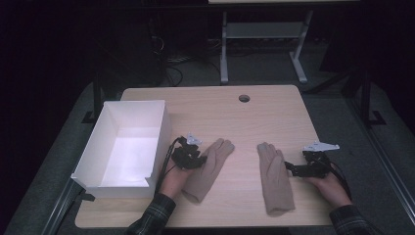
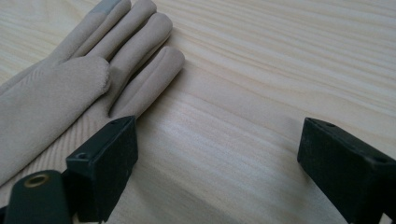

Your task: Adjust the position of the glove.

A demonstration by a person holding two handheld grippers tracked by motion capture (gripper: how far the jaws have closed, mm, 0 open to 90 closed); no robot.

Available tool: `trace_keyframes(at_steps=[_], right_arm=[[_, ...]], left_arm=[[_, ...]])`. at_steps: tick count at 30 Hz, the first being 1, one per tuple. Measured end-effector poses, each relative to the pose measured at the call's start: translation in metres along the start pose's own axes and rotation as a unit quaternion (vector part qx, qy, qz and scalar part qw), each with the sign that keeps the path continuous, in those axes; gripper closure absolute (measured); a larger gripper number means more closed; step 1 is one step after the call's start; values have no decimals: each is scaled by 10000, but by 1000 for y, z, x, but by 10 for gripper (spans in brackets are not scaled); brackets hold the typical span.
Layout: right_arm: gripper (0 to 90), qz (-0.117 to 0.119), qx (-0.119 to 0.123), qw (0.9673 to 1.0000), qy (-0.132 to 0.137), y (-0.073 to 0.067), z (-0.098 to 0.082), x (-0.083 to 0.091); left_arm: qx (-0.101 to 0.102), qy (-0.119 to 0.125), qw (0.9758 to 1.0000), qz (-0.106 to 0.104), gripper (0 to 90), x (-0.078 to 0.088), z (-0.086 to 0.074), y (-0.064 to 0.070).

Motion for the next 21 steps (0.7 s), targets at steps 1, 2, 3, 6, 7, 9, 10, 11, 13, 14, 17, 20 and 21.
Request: trace_keyframes(at_steps=[1,2,3,6,7,9,10,11,13,14,17,20,21], right_arm=[[117,1,0,10000,-1,0,0,0],[117,1,-1,10000,-1,0,0,0],[117,0,-1,10000,-1,0,0,0],[117,0,1,10000,-1,0,0,0],[117,1,8,10000,4,0,0,0],[117,3,13,10000,4,0,0,0],[117,15,27,10000,4,0,0,0],[117,29,52,10000,2,0,0,0],[120,79,127,9999,-2,1,0,0],[131,114,174,9998,-3,1,-1,1],[150,204,271,9993,-167,1,0,4],[212,304,276,9990,-192,1,0,9],[239,334,275,9989,-185,1,0,11]], left_arm=[[32,-31,10000,-16,627,-2,-1,0],[99,21,9999,-83,625,-3,-2,-1],[174,53,9998,-127,625,-3,-3,-2],[168,50,9997,-176,662,-3,-3,0],[142,38,9997,-206,693,-3,-2,0],[169,-21,9993,-325,778,-3,-1,1],[166,-27,9993,-343,813,-4,0,1],[115,-46,9994,-335,825,-3,1,2],[41,-56,9995,-319,842,-2,2,3],[34,-22,9994,-358,846,-1,2,3],[108,182,9984,-521,849,5,4,3],[127,318,9973,-650,849,9,9,6],[114,358,9971,-660,849,9,10,6]])
Point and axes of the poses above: each handheld gripper's, and its own axes: x roughly backward along the jaws, z roughly out of its top, y roughly to its right, the point moved 3 cm from there along -x, roughly forward along the jaws, and after that the axes turned 14 degrees about -y, right-handed, at the moved point
